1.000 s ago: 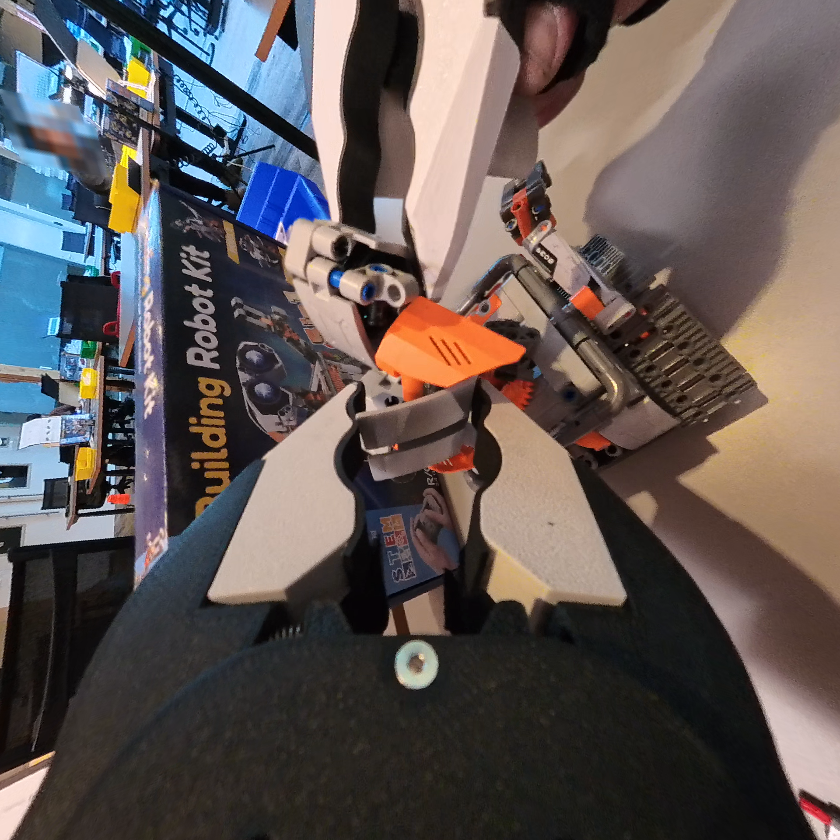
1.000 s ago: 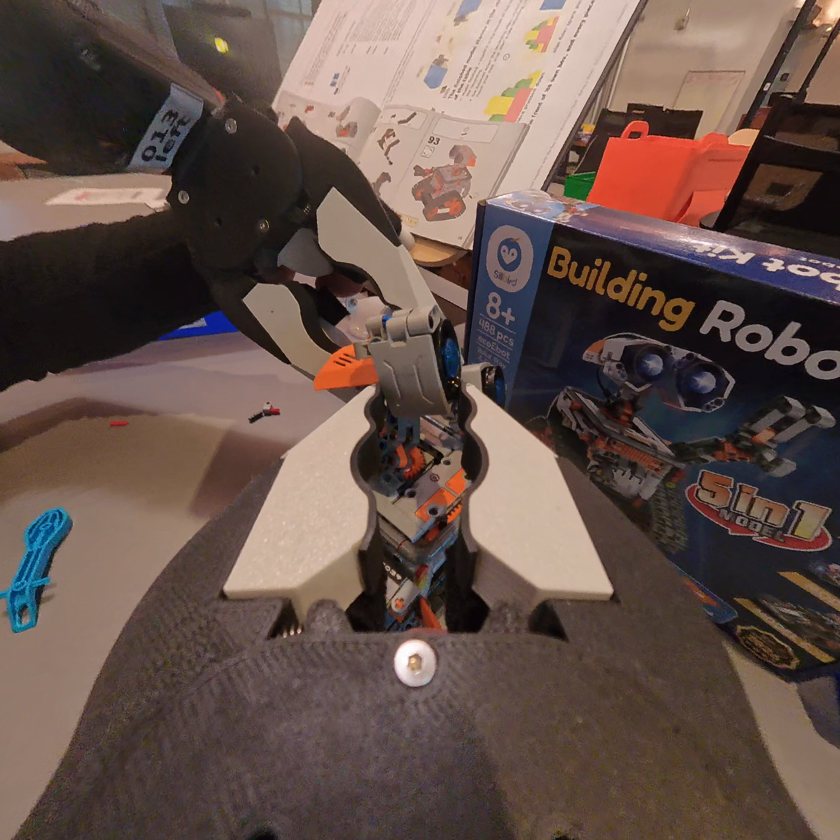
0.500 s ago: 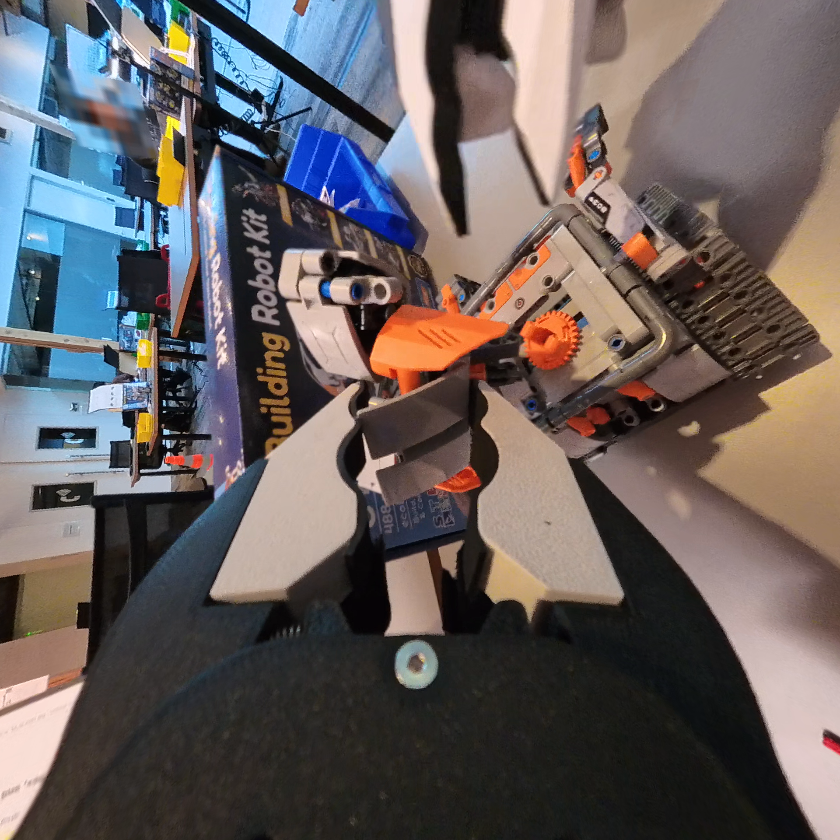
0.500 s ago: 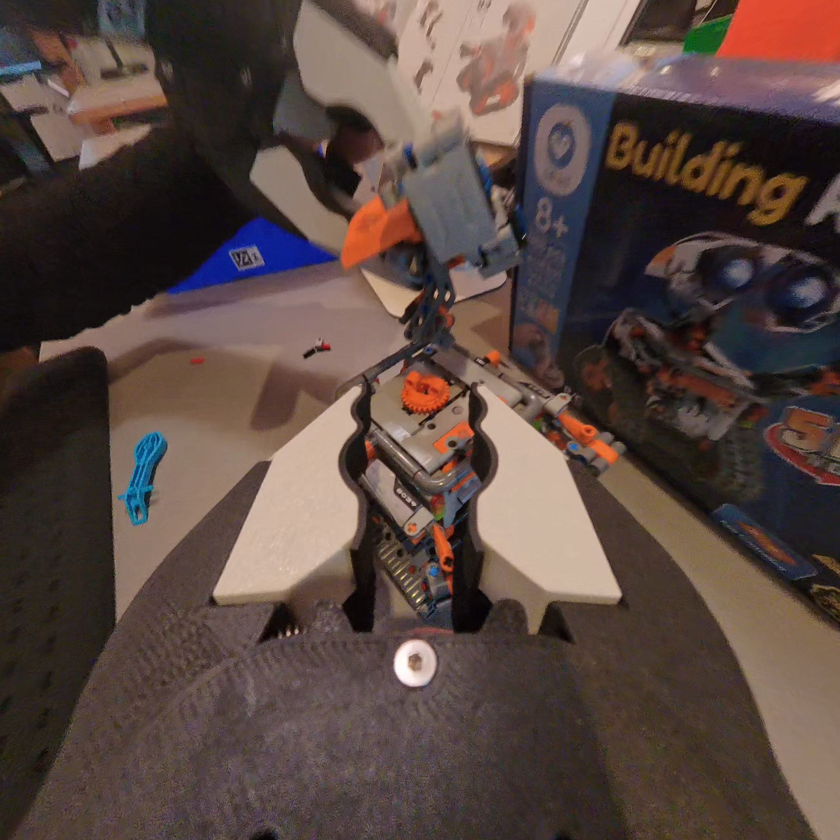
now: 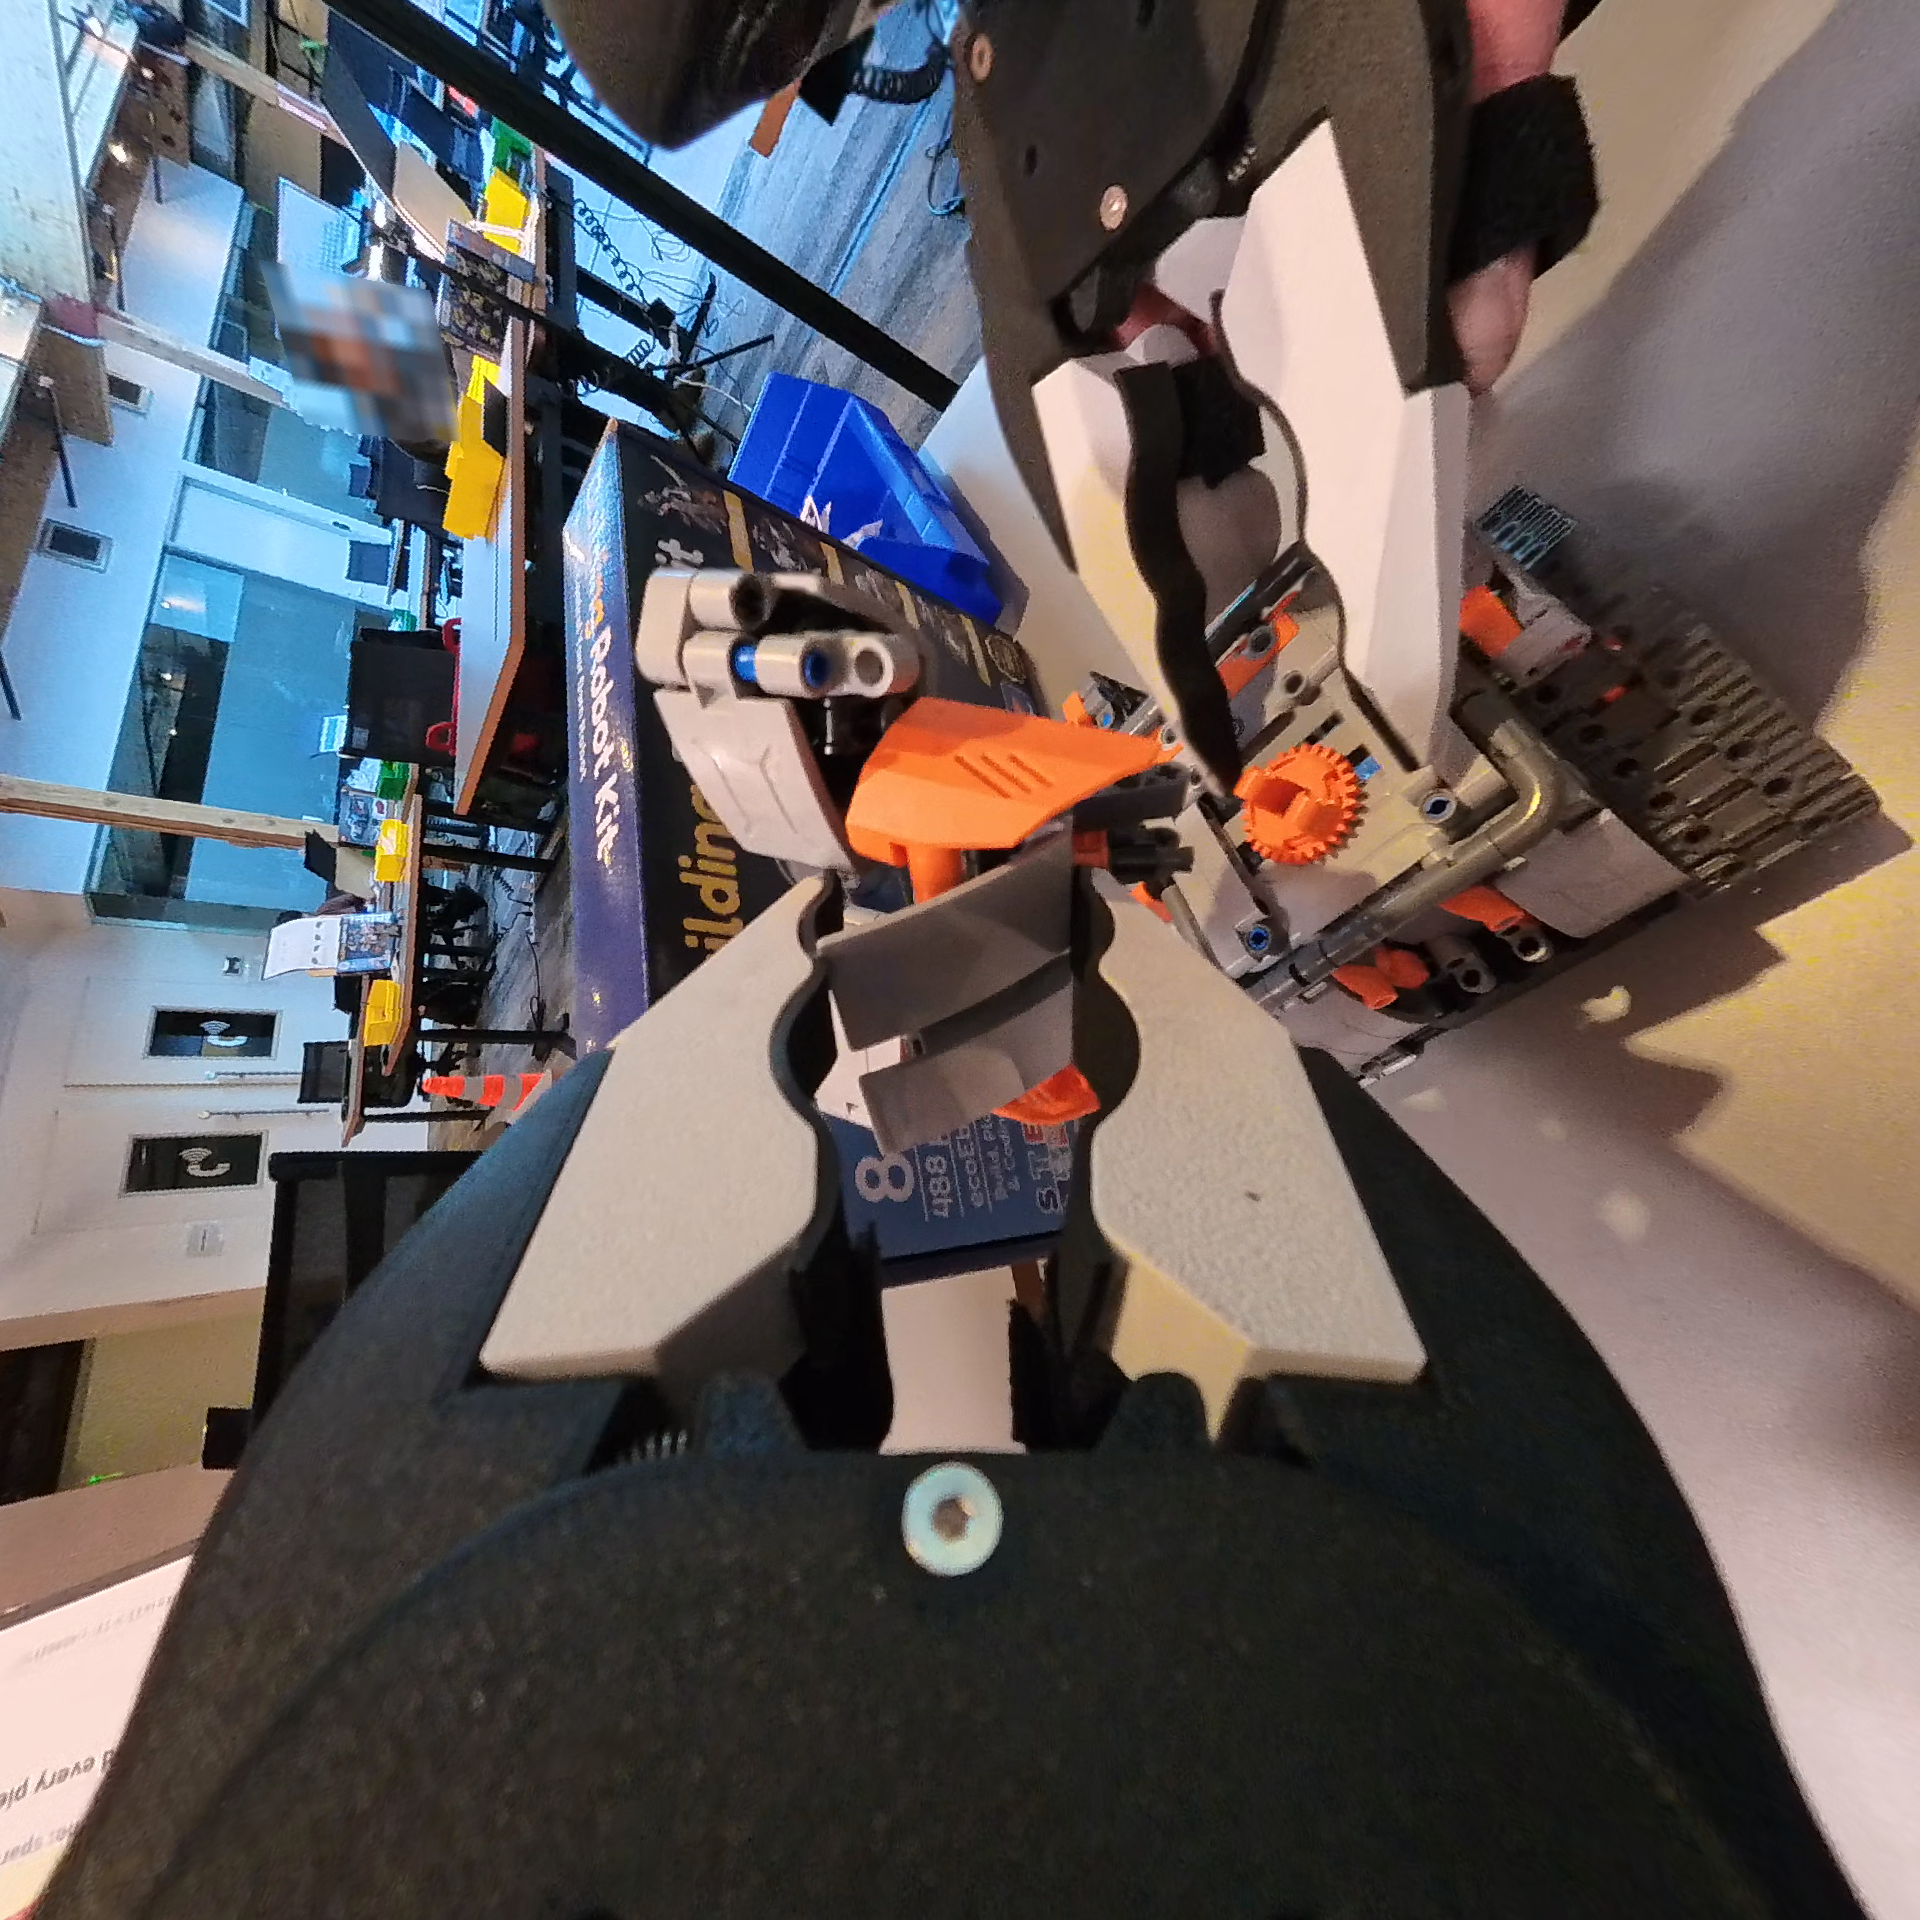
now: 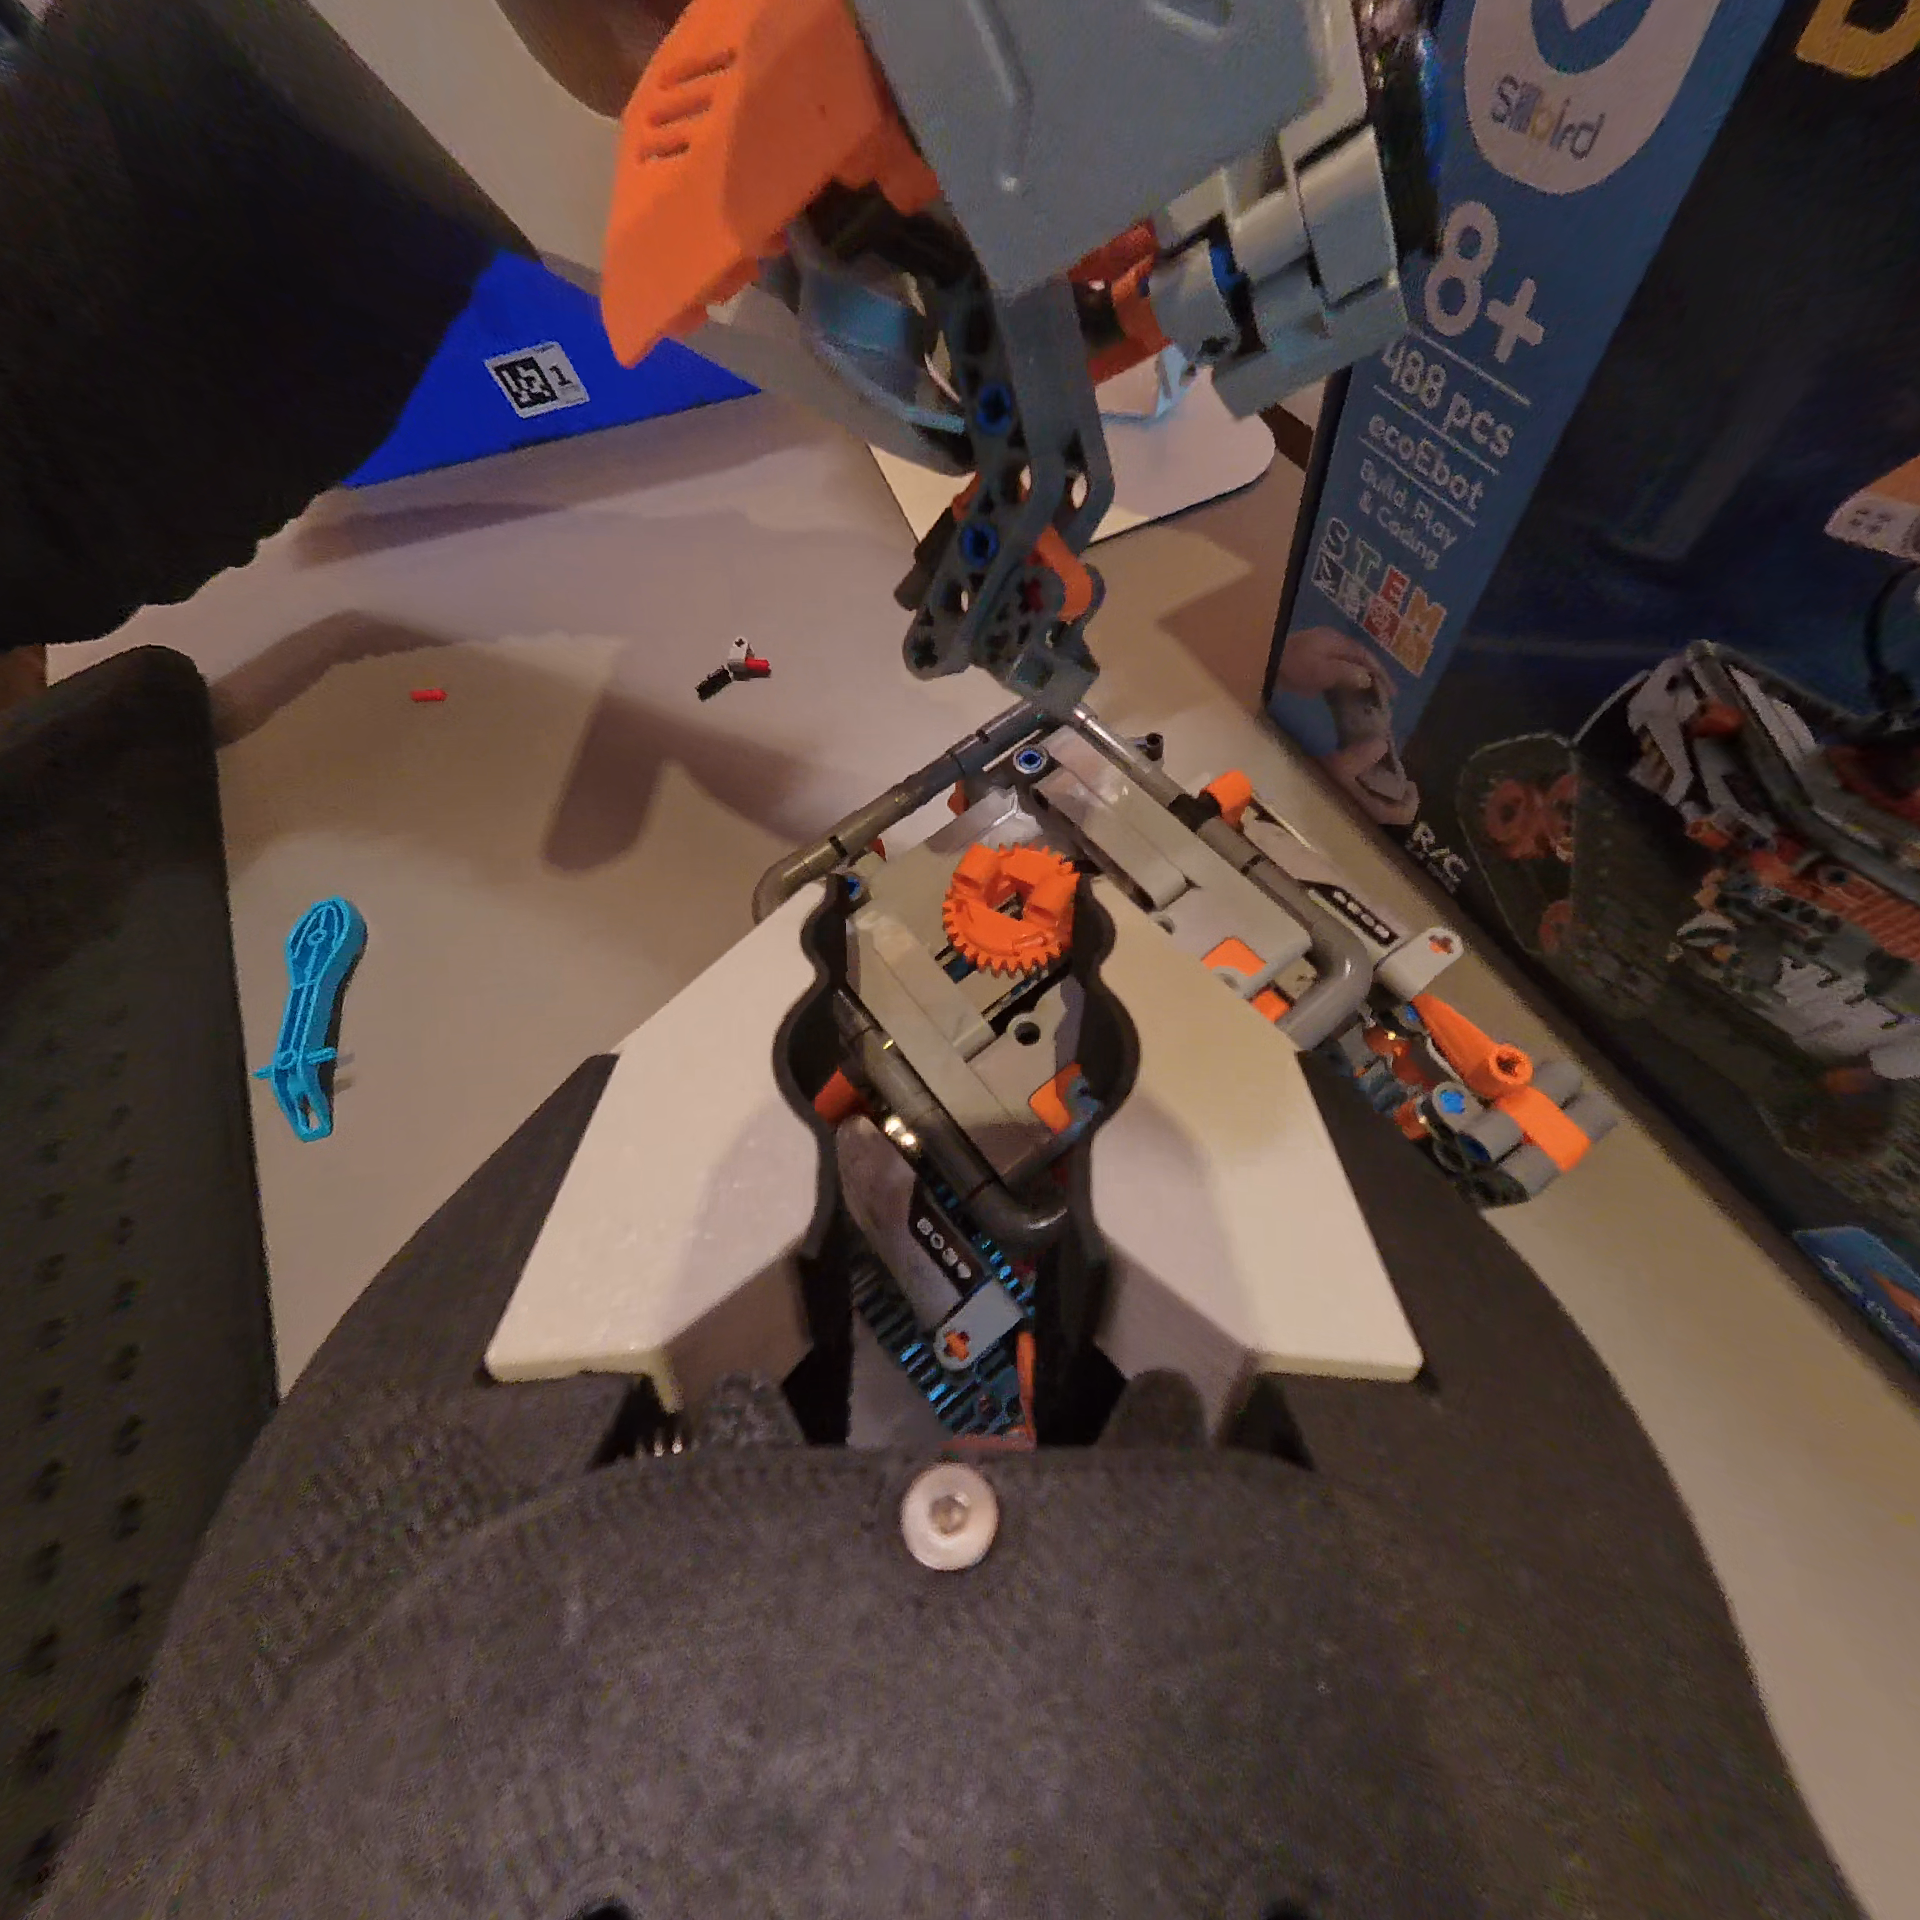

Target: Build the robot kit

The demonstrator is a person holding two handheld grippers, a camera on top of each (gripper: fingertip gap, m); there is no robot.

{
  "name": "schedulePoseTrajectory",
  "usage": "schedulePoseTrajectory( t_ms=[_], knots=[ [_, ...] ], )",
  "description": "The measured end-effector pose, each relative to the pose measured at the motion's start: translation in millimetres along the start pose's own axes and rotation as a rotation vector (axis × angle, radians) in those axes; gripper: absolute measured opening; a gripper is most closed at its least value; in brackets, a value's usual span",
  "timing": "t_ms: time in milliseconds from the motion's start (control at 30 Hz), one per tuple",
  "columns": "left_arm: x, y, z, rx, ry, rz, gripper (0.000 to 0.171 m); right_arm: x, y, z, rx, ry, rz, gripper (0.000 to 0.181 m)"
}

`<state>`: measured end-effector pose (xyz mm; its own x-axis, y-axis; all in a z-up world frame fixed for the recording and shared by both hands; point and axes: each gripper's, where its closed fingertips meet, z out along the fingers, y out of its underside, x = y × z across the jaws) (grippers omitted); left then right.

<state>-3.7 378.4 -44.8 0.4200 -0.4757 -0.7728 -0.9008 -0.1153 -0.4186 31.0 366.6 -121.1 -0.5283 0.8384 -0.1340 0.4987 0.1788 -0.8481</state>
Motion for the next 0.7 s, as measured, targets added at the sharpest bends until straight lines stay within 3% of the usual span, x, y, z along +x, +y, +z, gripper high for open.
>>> schedulePoseTrajectory(
  t_ms=[167,500,700],
  knots=[
    [3,1,3,0.010,0.011,-0.002,0.042,4,-3,-4,-0.012,-0.017,0.000,0.040],
    [1,1,4,0.043,-0.007,-0.020,0.042,12,3,9,-0.123,0.170,-0.014,0.026],
    [-3,2,-5,0.057,-0.025,-0.028,0.042,7,1,13,-0.140,0.062,-0.116,0.023]
  ],
)
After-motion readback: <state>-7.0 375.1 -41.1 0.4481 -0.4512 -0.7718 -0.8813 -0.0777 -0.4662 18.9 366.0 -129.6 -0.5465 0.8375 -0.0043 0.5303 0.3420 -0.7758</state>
